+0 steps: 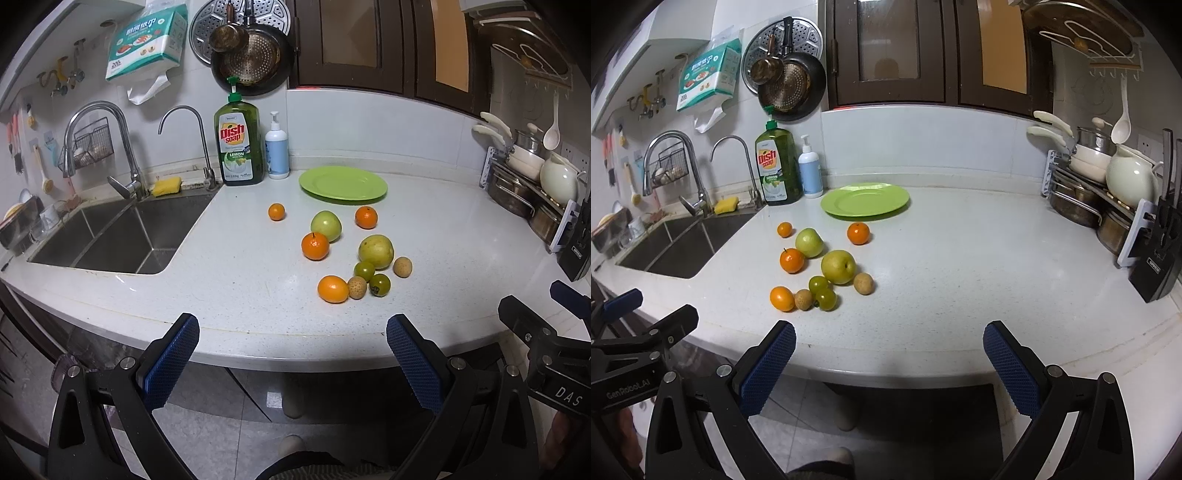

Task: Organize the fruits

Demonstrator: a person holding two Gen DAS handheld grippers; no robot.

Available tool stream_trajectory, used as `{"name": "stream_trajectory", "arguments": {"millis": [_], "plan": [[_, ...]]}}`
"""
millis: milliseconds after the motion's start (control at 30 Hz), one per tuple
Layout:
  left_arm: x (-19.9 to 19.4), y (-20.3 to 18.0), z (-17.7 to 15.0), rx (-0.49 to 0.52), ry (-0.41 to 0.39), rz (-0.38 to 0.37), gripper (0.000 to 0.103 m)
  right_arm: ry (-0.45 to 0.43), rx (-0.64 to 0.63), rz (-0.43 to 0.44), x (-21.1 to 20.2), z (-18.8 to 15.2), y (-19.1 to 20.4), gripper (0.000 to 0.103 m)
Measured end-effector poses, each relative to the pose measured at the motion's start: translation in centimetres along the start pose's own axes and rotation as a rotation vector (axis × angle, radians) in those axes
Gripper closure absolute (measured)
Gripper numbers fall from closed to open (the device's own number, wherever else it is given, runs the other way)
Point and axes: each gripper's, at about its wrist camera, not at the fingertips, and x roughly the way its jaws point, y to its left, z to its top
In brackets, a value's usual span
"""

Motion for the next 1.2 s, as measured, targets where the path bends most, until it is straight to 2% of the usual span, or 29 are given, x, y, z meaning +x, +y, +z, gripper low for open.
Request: {"name": "stream_trajectory", "arguments": {"millis": [300,400,567,800,1000,1200], "plan": [[2.6,0.6,1.1,0.022,0.046,-0.001,0.000,0.052,-0.008,0.030,2.4,1.0,0.4,0.001],[3.9,0.7,1.4,0.059,0.047,-0.014,0.000,0.076,-0.015,0.047,3.6,1.3,0.8,0.001],[5.6,0.7,2.1,0.155,0.022,-0.031,0.008,0.118,-0.030,0.074,6.0,1.8,1.8,0.006],[8.9,0.4,2.8,0.267,0.032,-0.151,0.024,0.156,-0.083,0.106,9.4,2.2,3.8,0.019],[11.5,-0.3,2.8,0.302,0.077,-0.271,0.031,0.210,-0.062,0.146,12.4,2.2,4.0,0.032],[13.6,-0.9,2.5,0.317,0.126,-0.331,0.041,0.246,-0.048,0.187,14.4,2.3,4.3,0.045]]}}
